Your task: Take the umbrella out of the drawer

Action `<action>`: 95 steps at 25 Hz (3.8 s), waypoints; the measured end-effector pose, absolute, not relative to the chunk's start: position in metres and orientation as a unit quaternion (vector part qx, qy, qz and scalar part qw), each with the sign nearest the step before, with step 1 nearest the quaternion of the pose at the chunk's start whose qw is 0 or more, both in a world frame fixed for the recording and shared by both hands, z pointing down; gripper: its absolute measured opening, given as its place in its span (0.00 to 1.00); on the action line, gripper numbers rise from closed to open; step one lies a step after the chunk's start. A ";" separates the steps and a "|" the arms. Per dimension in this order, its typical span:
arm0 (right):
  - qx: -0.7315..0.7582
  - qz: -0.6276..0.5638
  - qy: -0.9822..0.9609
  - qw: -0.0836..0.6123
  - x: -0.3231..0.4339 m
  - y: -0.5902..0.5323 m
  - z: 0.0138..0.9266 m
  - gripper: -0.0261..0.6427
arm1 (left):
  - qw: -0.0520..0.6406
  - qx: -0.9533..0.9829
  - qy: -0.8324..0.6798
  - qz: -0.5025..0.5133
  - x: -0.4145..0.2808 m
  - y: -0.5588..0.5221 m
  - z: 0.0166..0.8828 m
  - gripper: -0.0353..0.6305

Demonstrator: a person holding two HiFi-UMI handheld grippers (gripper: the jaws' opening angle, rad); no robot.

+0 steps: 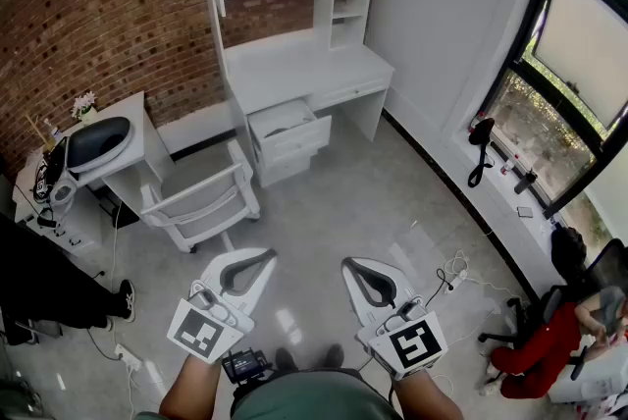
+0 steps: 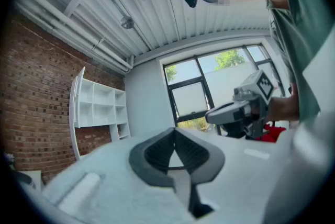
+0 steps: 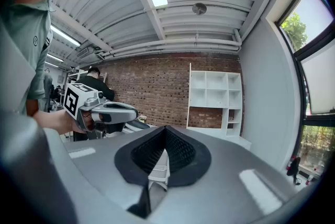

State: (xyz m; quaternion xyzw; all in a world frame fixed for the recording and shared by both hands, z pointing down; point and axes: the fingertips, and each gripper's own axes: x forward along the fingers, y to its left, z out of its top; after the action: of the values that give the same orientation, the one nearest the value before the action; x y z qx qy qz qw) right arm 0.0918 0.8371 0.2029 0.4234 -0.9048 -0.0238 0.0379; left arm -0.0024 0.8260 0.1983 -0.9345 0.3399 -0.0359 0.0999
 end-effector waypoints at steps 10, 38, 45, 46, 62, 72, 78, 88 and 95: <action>0.438 -0.017 -0.897 0.056 0.078 0.827 0.208 0.04 | 0.096 -0.937 0.333 -0.036 -0.019 0.815 0.205 0.06; 0.425 0.001 -0.905 0.016 0.075 0.673 0.214 0.05 | 0.085 -0.938 0.334 -0.039 -0.017 0.670 0.219 0.06; 0.391 0.002 -0.920 0.024 0.105 0.606 0.218 0.05 | 0.078 -0.927 0.363 -0.048 0.013 0.606 0.222 0.06; 0.386 0.001 -0.922 0.024 0.110 0.598 0.218 0.05 | 0.078 -0.925 0.368 -0.049 0.018 0.597 0.222 0.06; 0.369 0.020 -0.929 0.028 0.134 0.489 0.238 0.05 | 0.077 -0.918 0.384 -0.064 0.038 0.489 0.234 0.06; 0.425 0.016 -0.904 0.036 0.095 0.402 0.228 0.05 | 0.081 -0.941 0.325 -0.045 0.001 0.389 0.225 0.06; 0.445 0.011 -0.895 0.034 0.066 0.360 0.228 0.05 | 0.080 -0.948 0.304 -0.037 -0.025 0.344 0.225 0.06; 0.438 0.020 -0.898 0.041 0.057 0.278 0.232 0.05 | 0.066 -0.947 0.313 -0.040 -0.039 0.266 0.233 0.06; 0.392 0.030 -0.919 0.029 0.077 0.193 0.239 0.05 | 0.059 -0.929 0.361 -0.060 -0.020 0.192 0.243 0.06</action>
State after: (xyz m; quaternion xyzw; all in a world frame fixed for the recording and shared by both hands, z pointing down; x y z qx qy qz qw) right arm 0.0765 0.1932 0.2388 0.3918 -0.9191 0.0305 0.0290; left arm -0.0198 0.1921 0.2435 -0.9287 0.3612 -0.0602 0.0592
